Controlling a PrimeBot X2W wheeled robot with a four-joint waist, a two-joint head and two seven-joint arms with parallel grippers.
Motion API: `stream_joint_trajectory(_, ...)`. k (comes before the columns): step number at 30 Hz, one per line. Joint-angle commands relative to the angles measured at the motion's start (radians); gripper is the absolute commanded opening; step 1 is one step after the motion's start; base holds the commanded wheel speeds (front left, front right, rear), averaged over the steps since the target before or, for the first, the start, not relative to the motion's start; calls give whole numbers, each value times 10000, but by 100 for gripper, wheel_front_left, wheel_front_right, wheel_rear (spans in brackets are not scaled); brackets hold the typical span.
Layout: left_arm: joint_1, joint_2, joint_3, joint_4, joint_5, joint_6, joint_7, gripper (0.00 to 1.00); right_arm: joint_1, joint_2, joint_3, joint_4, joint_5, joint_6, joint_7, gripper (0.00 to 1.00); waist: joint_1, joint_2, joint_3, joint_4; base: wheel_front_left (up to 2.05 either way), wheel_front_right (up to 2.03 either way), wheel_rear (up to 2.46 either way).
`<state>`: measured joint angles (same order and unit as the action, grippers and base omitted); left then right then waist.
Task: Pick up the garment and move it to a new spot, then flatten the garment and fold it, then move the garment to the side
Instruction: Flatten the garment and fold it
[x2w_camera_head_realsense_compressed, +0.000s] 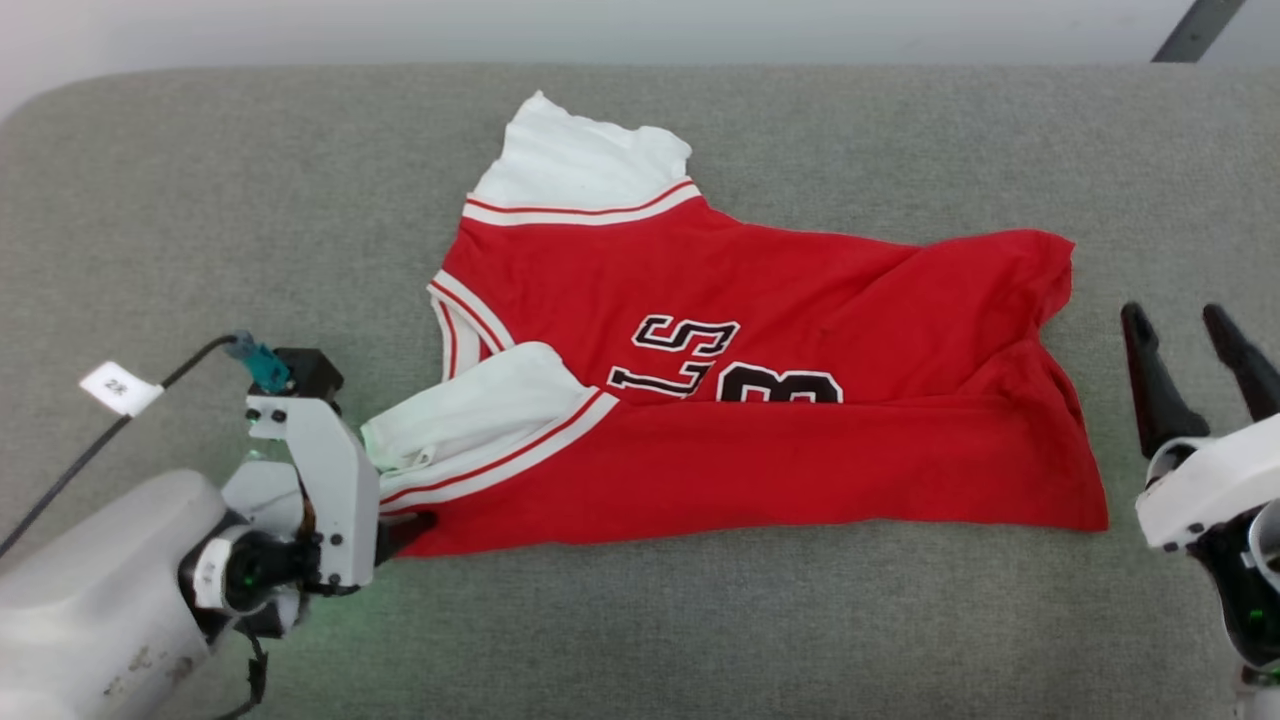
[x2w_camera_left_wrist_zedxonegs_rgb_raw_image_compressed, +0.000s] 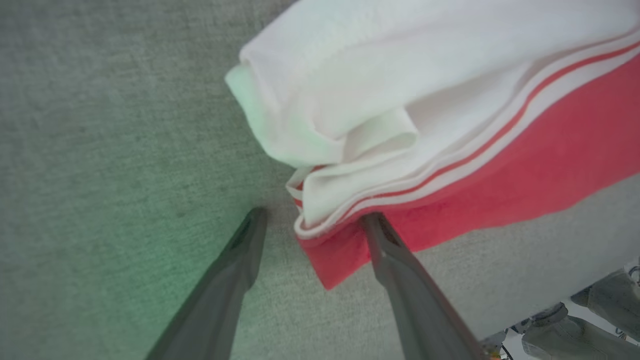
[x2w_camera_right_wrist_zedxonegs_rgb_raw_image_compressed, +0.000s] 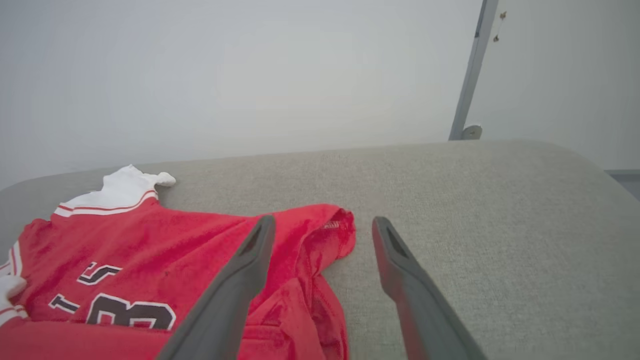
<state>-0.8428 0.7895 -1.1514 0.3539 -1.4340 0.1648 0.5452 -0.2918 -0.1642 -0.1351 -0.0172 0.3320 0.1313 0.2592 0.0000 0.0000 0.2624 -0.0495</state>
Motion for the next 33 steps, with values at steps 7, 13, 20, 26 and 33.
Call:
stream_joint_trajectory(7,264,-789,-225,1083,-48,-568,3,0,662,147,-115,-335,51,-12,1284,100,0,0,243,-116,0,0,0)
stream_joint_trajectory(13,94,-1253,-117,1715,-166,-867,-99,0,1000,145,-284,-345,190,-12,3074,100,0,0,261,-7,0,0,0)
stream_joint_trajectory(20,-41,-1669,-77,2253,-240,-1155,-85,0,781,80,-302,362,-28,-12,4907,100,0,0,210,166,0,0,0)
stream_joint_trajectory(26,-179,-1920,-54,2617,-224,-1359,-66,0,346,-145,-170,1512,-303,-14,5638,100,0,0,211,333,0,0,0)
stream_joint_trajectory(33,-174,-2073,3,3004,-332,-1556,-80,0,-37,-302,164,2769,-396,-14,6311,0,0,0,124,491,0,0,0)
